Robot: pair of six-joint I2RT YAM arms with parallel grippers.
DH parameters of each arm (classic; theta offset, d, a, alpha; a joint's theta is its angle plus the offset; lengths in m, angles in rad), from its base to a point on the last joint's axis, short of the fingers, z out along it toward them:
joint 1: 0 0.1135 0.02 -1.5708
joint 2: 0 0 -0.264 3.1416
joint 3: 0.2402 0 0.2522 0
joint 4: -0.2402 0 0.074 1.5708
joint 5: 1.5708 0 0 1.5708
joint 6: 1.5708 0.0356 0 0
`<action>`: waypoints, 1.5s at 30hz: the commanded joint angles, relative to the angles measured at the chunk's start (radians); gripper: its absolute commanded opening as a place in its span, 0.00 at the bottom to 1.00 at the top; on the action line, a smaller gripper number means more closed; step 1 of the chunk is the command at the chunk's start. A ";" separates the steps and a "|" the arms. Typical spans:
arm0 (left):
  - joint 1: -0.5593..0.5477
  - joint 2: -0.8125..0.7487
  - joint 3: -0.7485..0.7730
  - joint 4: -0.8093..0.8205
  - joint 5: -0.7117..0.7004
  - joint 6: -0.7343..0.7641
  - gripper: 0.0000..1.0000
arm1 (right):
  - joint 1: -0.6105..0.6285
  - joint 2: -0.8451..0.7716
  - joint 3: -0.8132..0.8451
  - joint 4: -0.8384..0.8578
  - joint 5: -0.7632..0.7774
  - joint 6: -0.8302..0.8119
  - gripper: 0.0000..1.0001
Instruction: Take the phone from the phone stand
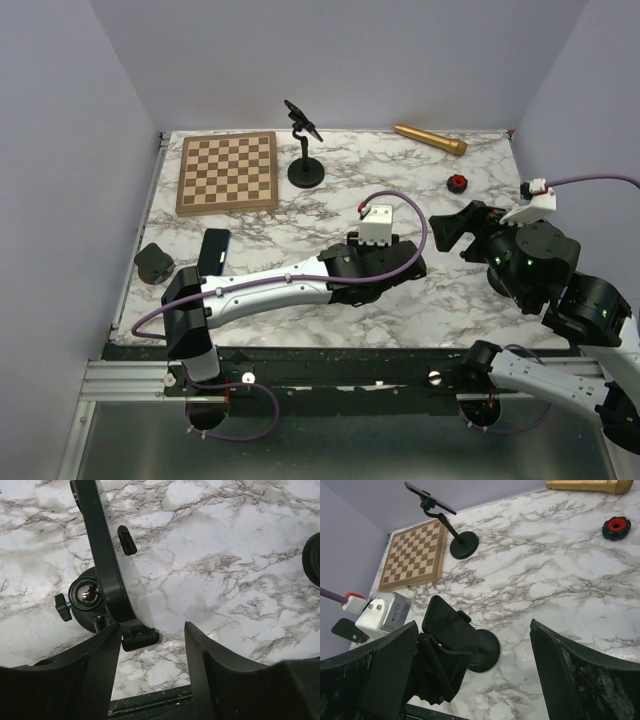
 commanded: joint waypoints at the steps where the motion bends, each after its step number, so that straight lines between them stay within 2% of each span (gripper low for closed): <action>1: -0.005 -0.008 -0.031 0.011 -0.066 0.049 0.59 | 0.005 0.022 -0.017 0.033 -0.020 -0.017 1.00; 3: -0.005 -0.009 -0.042 0.033 -0.069 0.077 0.54 | 0.005 0.034 -0.015 0.033 -0.025 -0.017 1.00; 10: -0.005 -0.023 -0.084 0.059 -0.090 0.123 0.48 | 0.006 0.048 -0.035 0.027 -0.040 -0.001 1.00; 11: -0.005 -0.034 -0.101 0.082 -0.092 0.145 0.45 | 0.005 0.049 -0.038 0.025 -0.041 0.001 1.00; 16: -0.005 -0.126 -0.221 0.280 0.021 0.341 0.13 | 0.005 0.060 -0.064 0.017 -0.040 0.008 1.00; 18: -0.005 -0.169 -0.276 0.338 0.075 0.396 0.12 | 0.006 0.075 -0.064 0.001 -0.036 0.006 1.00; 25: -0.002 -0.377 -0.560 0.690 0.363 0.712 0.14 | 0.005 0.100 -0.071 -0.031 -0.035 -0.015 1.00; 29: 0.012 -0.455 -0.662 0.798 0.598 0.920 0.15 | 0.004 0.102 -0.072 -0.048 -0.046 -0.021 1.00; 31: 0.032 -0.482 -0.695 0.816 0.768 1.026 0.15 | 0.005 0.099 -0.072 -0.059 -0.062 -0.021 1.00; 35: 0.175 -0.506 -0.709 0.849 1.101 1.075 0.14 | 0.005 0.080 -0.078 -0.082 -0.087 0.005 1.00; 37: 0.247 -0.490 -0.687 0.851 1.201 1.074 0.14 | 0.005 0.073 -0.085 -0.091 -0.100 0.019 1.00; 38: 0.257 -0.469 -0.657 0.828 1.202 1.085 0.13 | 0.005 0.072 -0.088 -0.097 -0.106 0.025 1.00; 41: 0.263 -0.400 -0.587 0.814 1.207 1.100 0.01 | 0.005 0.071 -0.095 -0.107 -0.116 0.044 1.00; 45: 0.263 -0.312 -0.574 0.924 1.244 1.060 0.00 | 0.005 0.069 -0.086 -0.106 -0.127 0.053 1.00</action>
